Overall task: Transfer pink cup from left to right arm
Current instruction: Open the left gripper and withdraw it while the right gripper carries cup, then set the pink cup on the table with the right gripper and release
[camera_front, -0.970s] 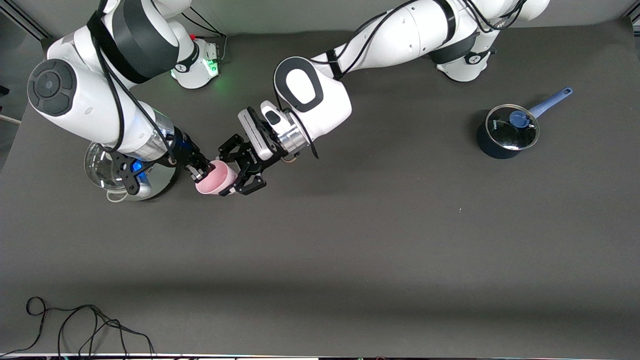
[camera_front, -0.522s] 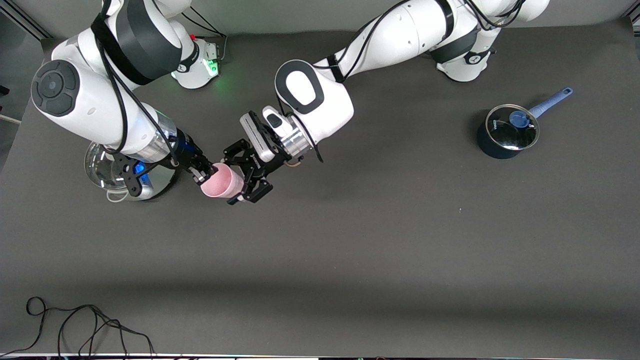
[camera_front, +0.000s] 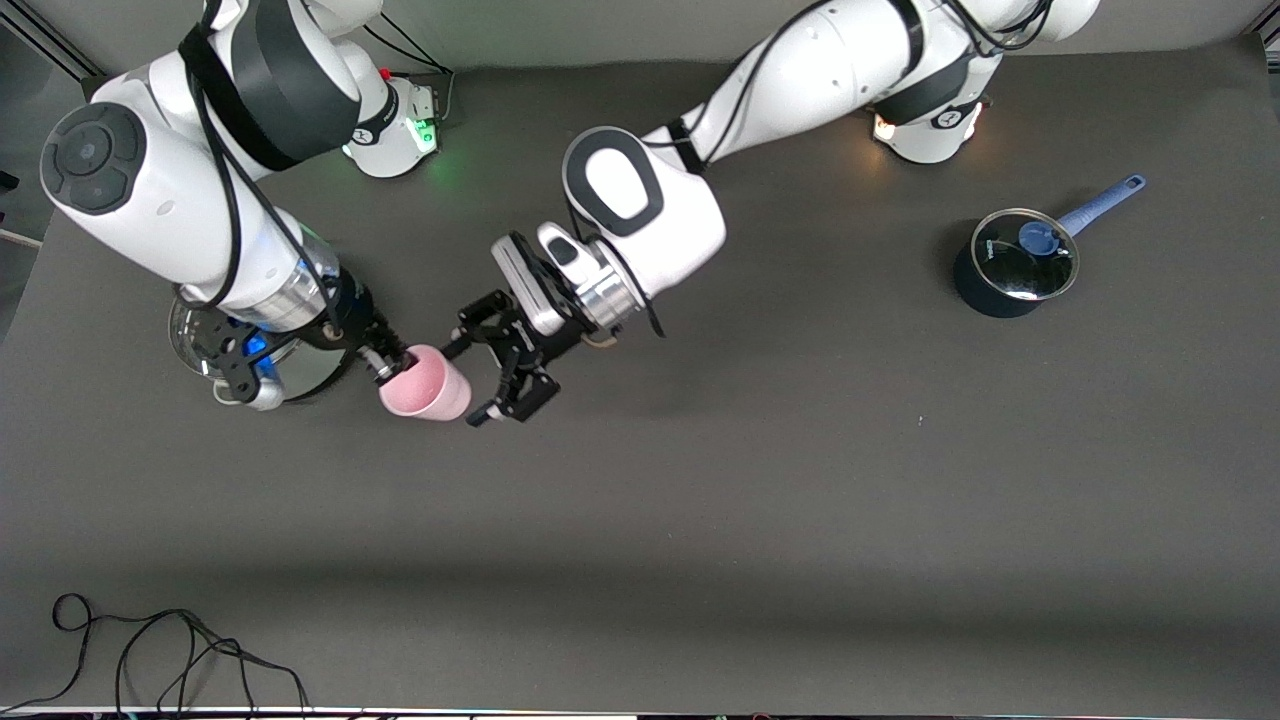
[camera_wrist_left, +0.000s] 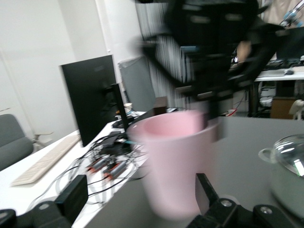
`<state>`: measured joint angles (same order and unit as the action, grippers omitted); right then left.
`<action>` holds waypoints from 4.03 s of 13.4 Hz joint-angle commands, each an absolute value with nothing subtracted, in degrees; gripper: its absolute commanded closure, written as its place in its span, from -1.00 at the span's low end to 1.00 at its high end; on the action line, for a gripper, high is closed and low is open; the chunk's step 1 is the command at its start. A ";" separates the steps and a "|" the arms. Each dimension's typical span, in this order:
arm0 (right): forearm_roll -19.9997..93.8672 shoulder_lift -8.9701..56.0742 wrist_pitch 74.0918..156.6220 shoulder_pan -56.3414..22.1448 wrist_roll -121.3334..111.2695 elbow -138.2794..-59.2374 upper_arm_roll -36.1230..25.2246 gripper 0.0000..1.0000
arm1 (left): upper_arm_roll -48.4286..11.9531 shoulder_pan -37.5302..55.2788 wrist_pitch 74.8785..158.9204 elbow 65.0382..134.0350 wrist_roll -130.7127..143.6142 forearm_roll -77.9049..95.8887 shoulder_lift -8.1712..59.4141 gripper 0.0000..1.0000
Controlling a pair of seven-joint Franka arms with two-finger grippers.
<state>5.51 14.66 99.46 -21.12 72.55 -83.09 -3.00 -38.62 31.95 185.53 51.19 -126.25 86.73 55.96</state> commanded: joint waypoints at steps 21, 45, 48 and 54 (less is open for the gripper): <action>-0.26 29.60 104.66 10.10 -22.14 -78.49 -5.27 1.00 | -37.88 -32.50 89.32 86.31 -109.72 32.64 31.66 -1.00; 9.76 43.77 124.02 8.88 -21.01 -79.28 -4.92 -0.98 | -38.06 -33.58 75.59 82.00 -47.11 -5.63 9.14 -1.00; 9.14 41.14 120.68 8.44 -20.04 -79.10 -5.36 -0.99 | -38.06 -33.84 75.50 82.00 -47.20 -5.63 9.23 -1.00; 6.06 26.66 103.39 8.35 -16.71 -79.45 -6.50 -0.99 | -37.97 -33.84 75.67 82.00 -47.81 -6.50 9.23 -1.00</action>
